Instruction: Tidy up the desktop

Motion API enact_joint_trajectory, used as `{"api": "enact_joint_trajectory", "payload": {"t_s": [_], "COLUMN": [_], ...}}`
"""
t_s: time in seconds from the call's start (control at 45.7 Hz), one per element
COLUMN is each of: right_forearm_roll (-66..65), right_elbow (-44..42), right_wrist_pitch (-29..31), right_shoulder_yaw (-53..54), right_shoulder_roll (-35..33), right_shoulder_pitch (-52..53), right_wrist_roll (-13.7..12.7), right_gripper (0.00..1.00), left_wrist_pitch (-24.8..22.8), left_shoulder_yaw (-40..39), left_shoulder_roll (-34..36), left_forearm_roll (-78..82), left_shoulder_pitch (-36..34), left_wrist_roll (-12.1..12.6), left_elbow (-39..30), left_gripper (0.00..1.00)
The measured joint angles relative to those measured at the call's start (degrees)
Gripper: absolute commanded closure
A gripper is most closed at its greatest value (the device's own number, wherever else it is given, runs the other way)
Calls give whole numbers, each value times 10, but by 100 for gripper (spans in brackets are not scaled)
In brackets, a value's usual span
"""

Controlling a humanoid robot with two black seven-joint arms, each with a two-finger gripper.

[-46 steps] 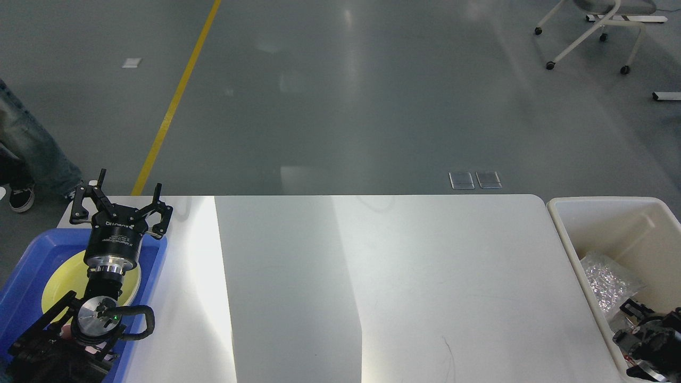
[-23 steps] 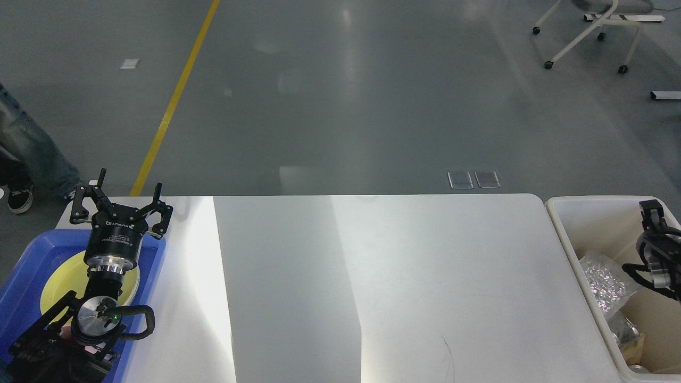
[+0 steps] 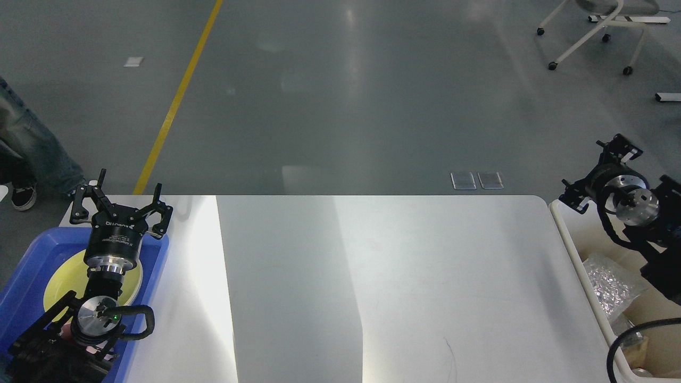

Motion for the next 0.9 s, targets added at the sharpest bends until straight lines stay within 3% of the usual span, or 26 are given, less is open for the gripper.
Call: {"api": "enact_joint_trajectory", "payload": {"t_s": [0.087, 0.131, 0.262, 0.35, 0.437, 0.547, 0.678, 0.896], "right_forearm_roll": [-19, -34, -62, -67, -82, -145, -179, -175], "right_elbow": [76, 105, 144, 149, 150, 143, 147, 148], "right_wrist_pitch": [15, 32, 113, 170, 192, 176, 153, 161], "right_shoulder_yaw": [66, 88, 109, 111, 111, 112, 122, 131], "right_shoulder_roll": [1, 2, 5, 10, 25, 61, 93, 97], "right_shoulder_pitch": [-54, -79, -141, -173, -203, -231, -262, -274], "right_wrist_roll": [29, 58, 177, 243, 285, 334, 352, 351], "right_gripper": [0, 0, 0, 0, 0, 0, 0, 0], "left_wrist_pitch": [0, 0, 0, 0, 0, 0, 0, 0], "left_shoulder_yaw": [0, 0, 0, 0, 0, 0, 0, 0], "left_shoulder_roll": [0, 0, 0, 0, 0, 0, 0, 0], "left_forearm_roll": [0, 0, 0, 0, 0, 0, 0, 0], "left_shoulder_pitch": [0, 0, 0, 0, 0, 0, 0, 0], "left_wrist_roll": [0, 0, 0, 0, 0, 0, 0, 0], "left_elbow": [0, 0, 0, 0, 0, 0, 0, 0], "left_gripper": [3, 3, 3, 3, 3, 3, 3, 3]}}
